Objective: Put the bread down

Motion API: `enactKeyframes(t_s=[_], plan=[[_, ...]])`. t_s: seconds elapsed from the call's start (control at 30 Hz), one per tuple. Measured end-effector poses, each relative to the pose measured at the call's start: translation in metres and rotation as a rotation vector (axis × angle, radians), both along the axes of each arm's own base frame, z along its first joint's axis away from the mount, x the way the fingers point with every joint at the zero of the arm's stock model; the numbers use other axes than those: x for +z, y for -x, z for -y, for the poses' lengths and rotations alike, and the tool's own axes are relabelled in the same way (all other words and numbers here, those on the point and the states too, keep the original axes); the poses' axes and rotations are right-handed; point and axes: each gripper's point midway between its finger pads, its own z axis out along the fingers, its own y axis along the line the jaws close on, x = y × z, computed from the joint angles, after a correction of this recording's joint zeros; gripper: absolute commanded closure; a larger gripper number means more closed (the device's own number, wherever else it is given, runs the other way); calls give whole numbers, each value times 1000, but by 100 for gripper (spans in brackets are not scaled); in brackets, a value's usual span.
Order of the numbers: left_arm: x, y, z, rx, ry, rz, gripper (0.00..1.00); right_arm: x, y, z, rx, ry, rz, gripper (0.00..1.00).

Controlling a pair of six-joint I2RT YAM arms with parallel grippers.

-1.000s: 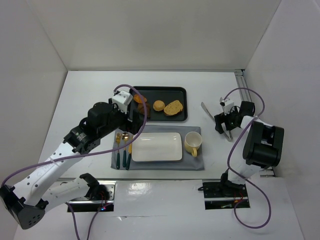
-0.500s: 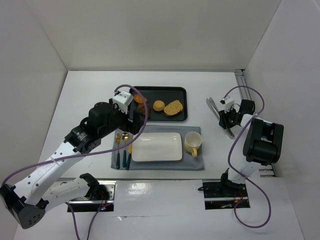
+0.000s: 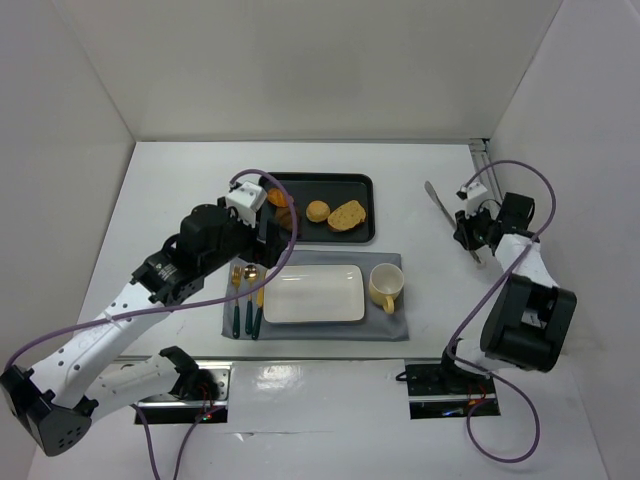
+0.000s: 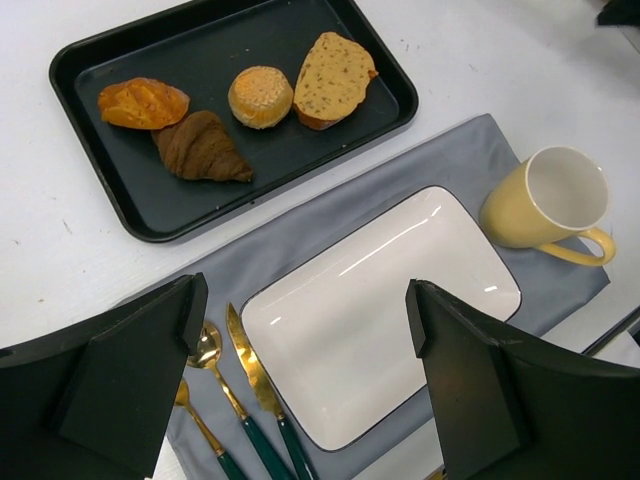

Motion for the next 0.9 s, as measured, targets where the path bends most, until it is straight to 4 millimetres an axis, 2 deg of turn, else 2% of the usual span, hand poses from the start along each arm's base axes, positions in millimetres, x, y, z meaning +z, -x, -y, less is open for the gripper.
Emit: enactKeyframes(t_s=[0.17,0.23,0.33,0.4,0.6,0.77,0.9], plan=[[-5,-1,-2,14,-10,-4,0,78,-8,-19,79,-8,137,78],[-6,-2,-4,22,-15,-4,0,109,-13,-37,141,-11,193,74],[-9,-4,-7,42,-24,-3,0,137,-12,-73,243,-32,236,69],[-11,-6,-11,64,-36,-2,0,143,-7,-101,307,-54,231,66],[-9,-13,-25,146,-57,25,0,138,10,-180,478,-90,168,56],[-7,-14,-34,188,-64,44,0,133,12,-222,543,-77,133,52],[-6,-15,-37,205,-68,51,0,120,8,-249,577,-60,87,52]])
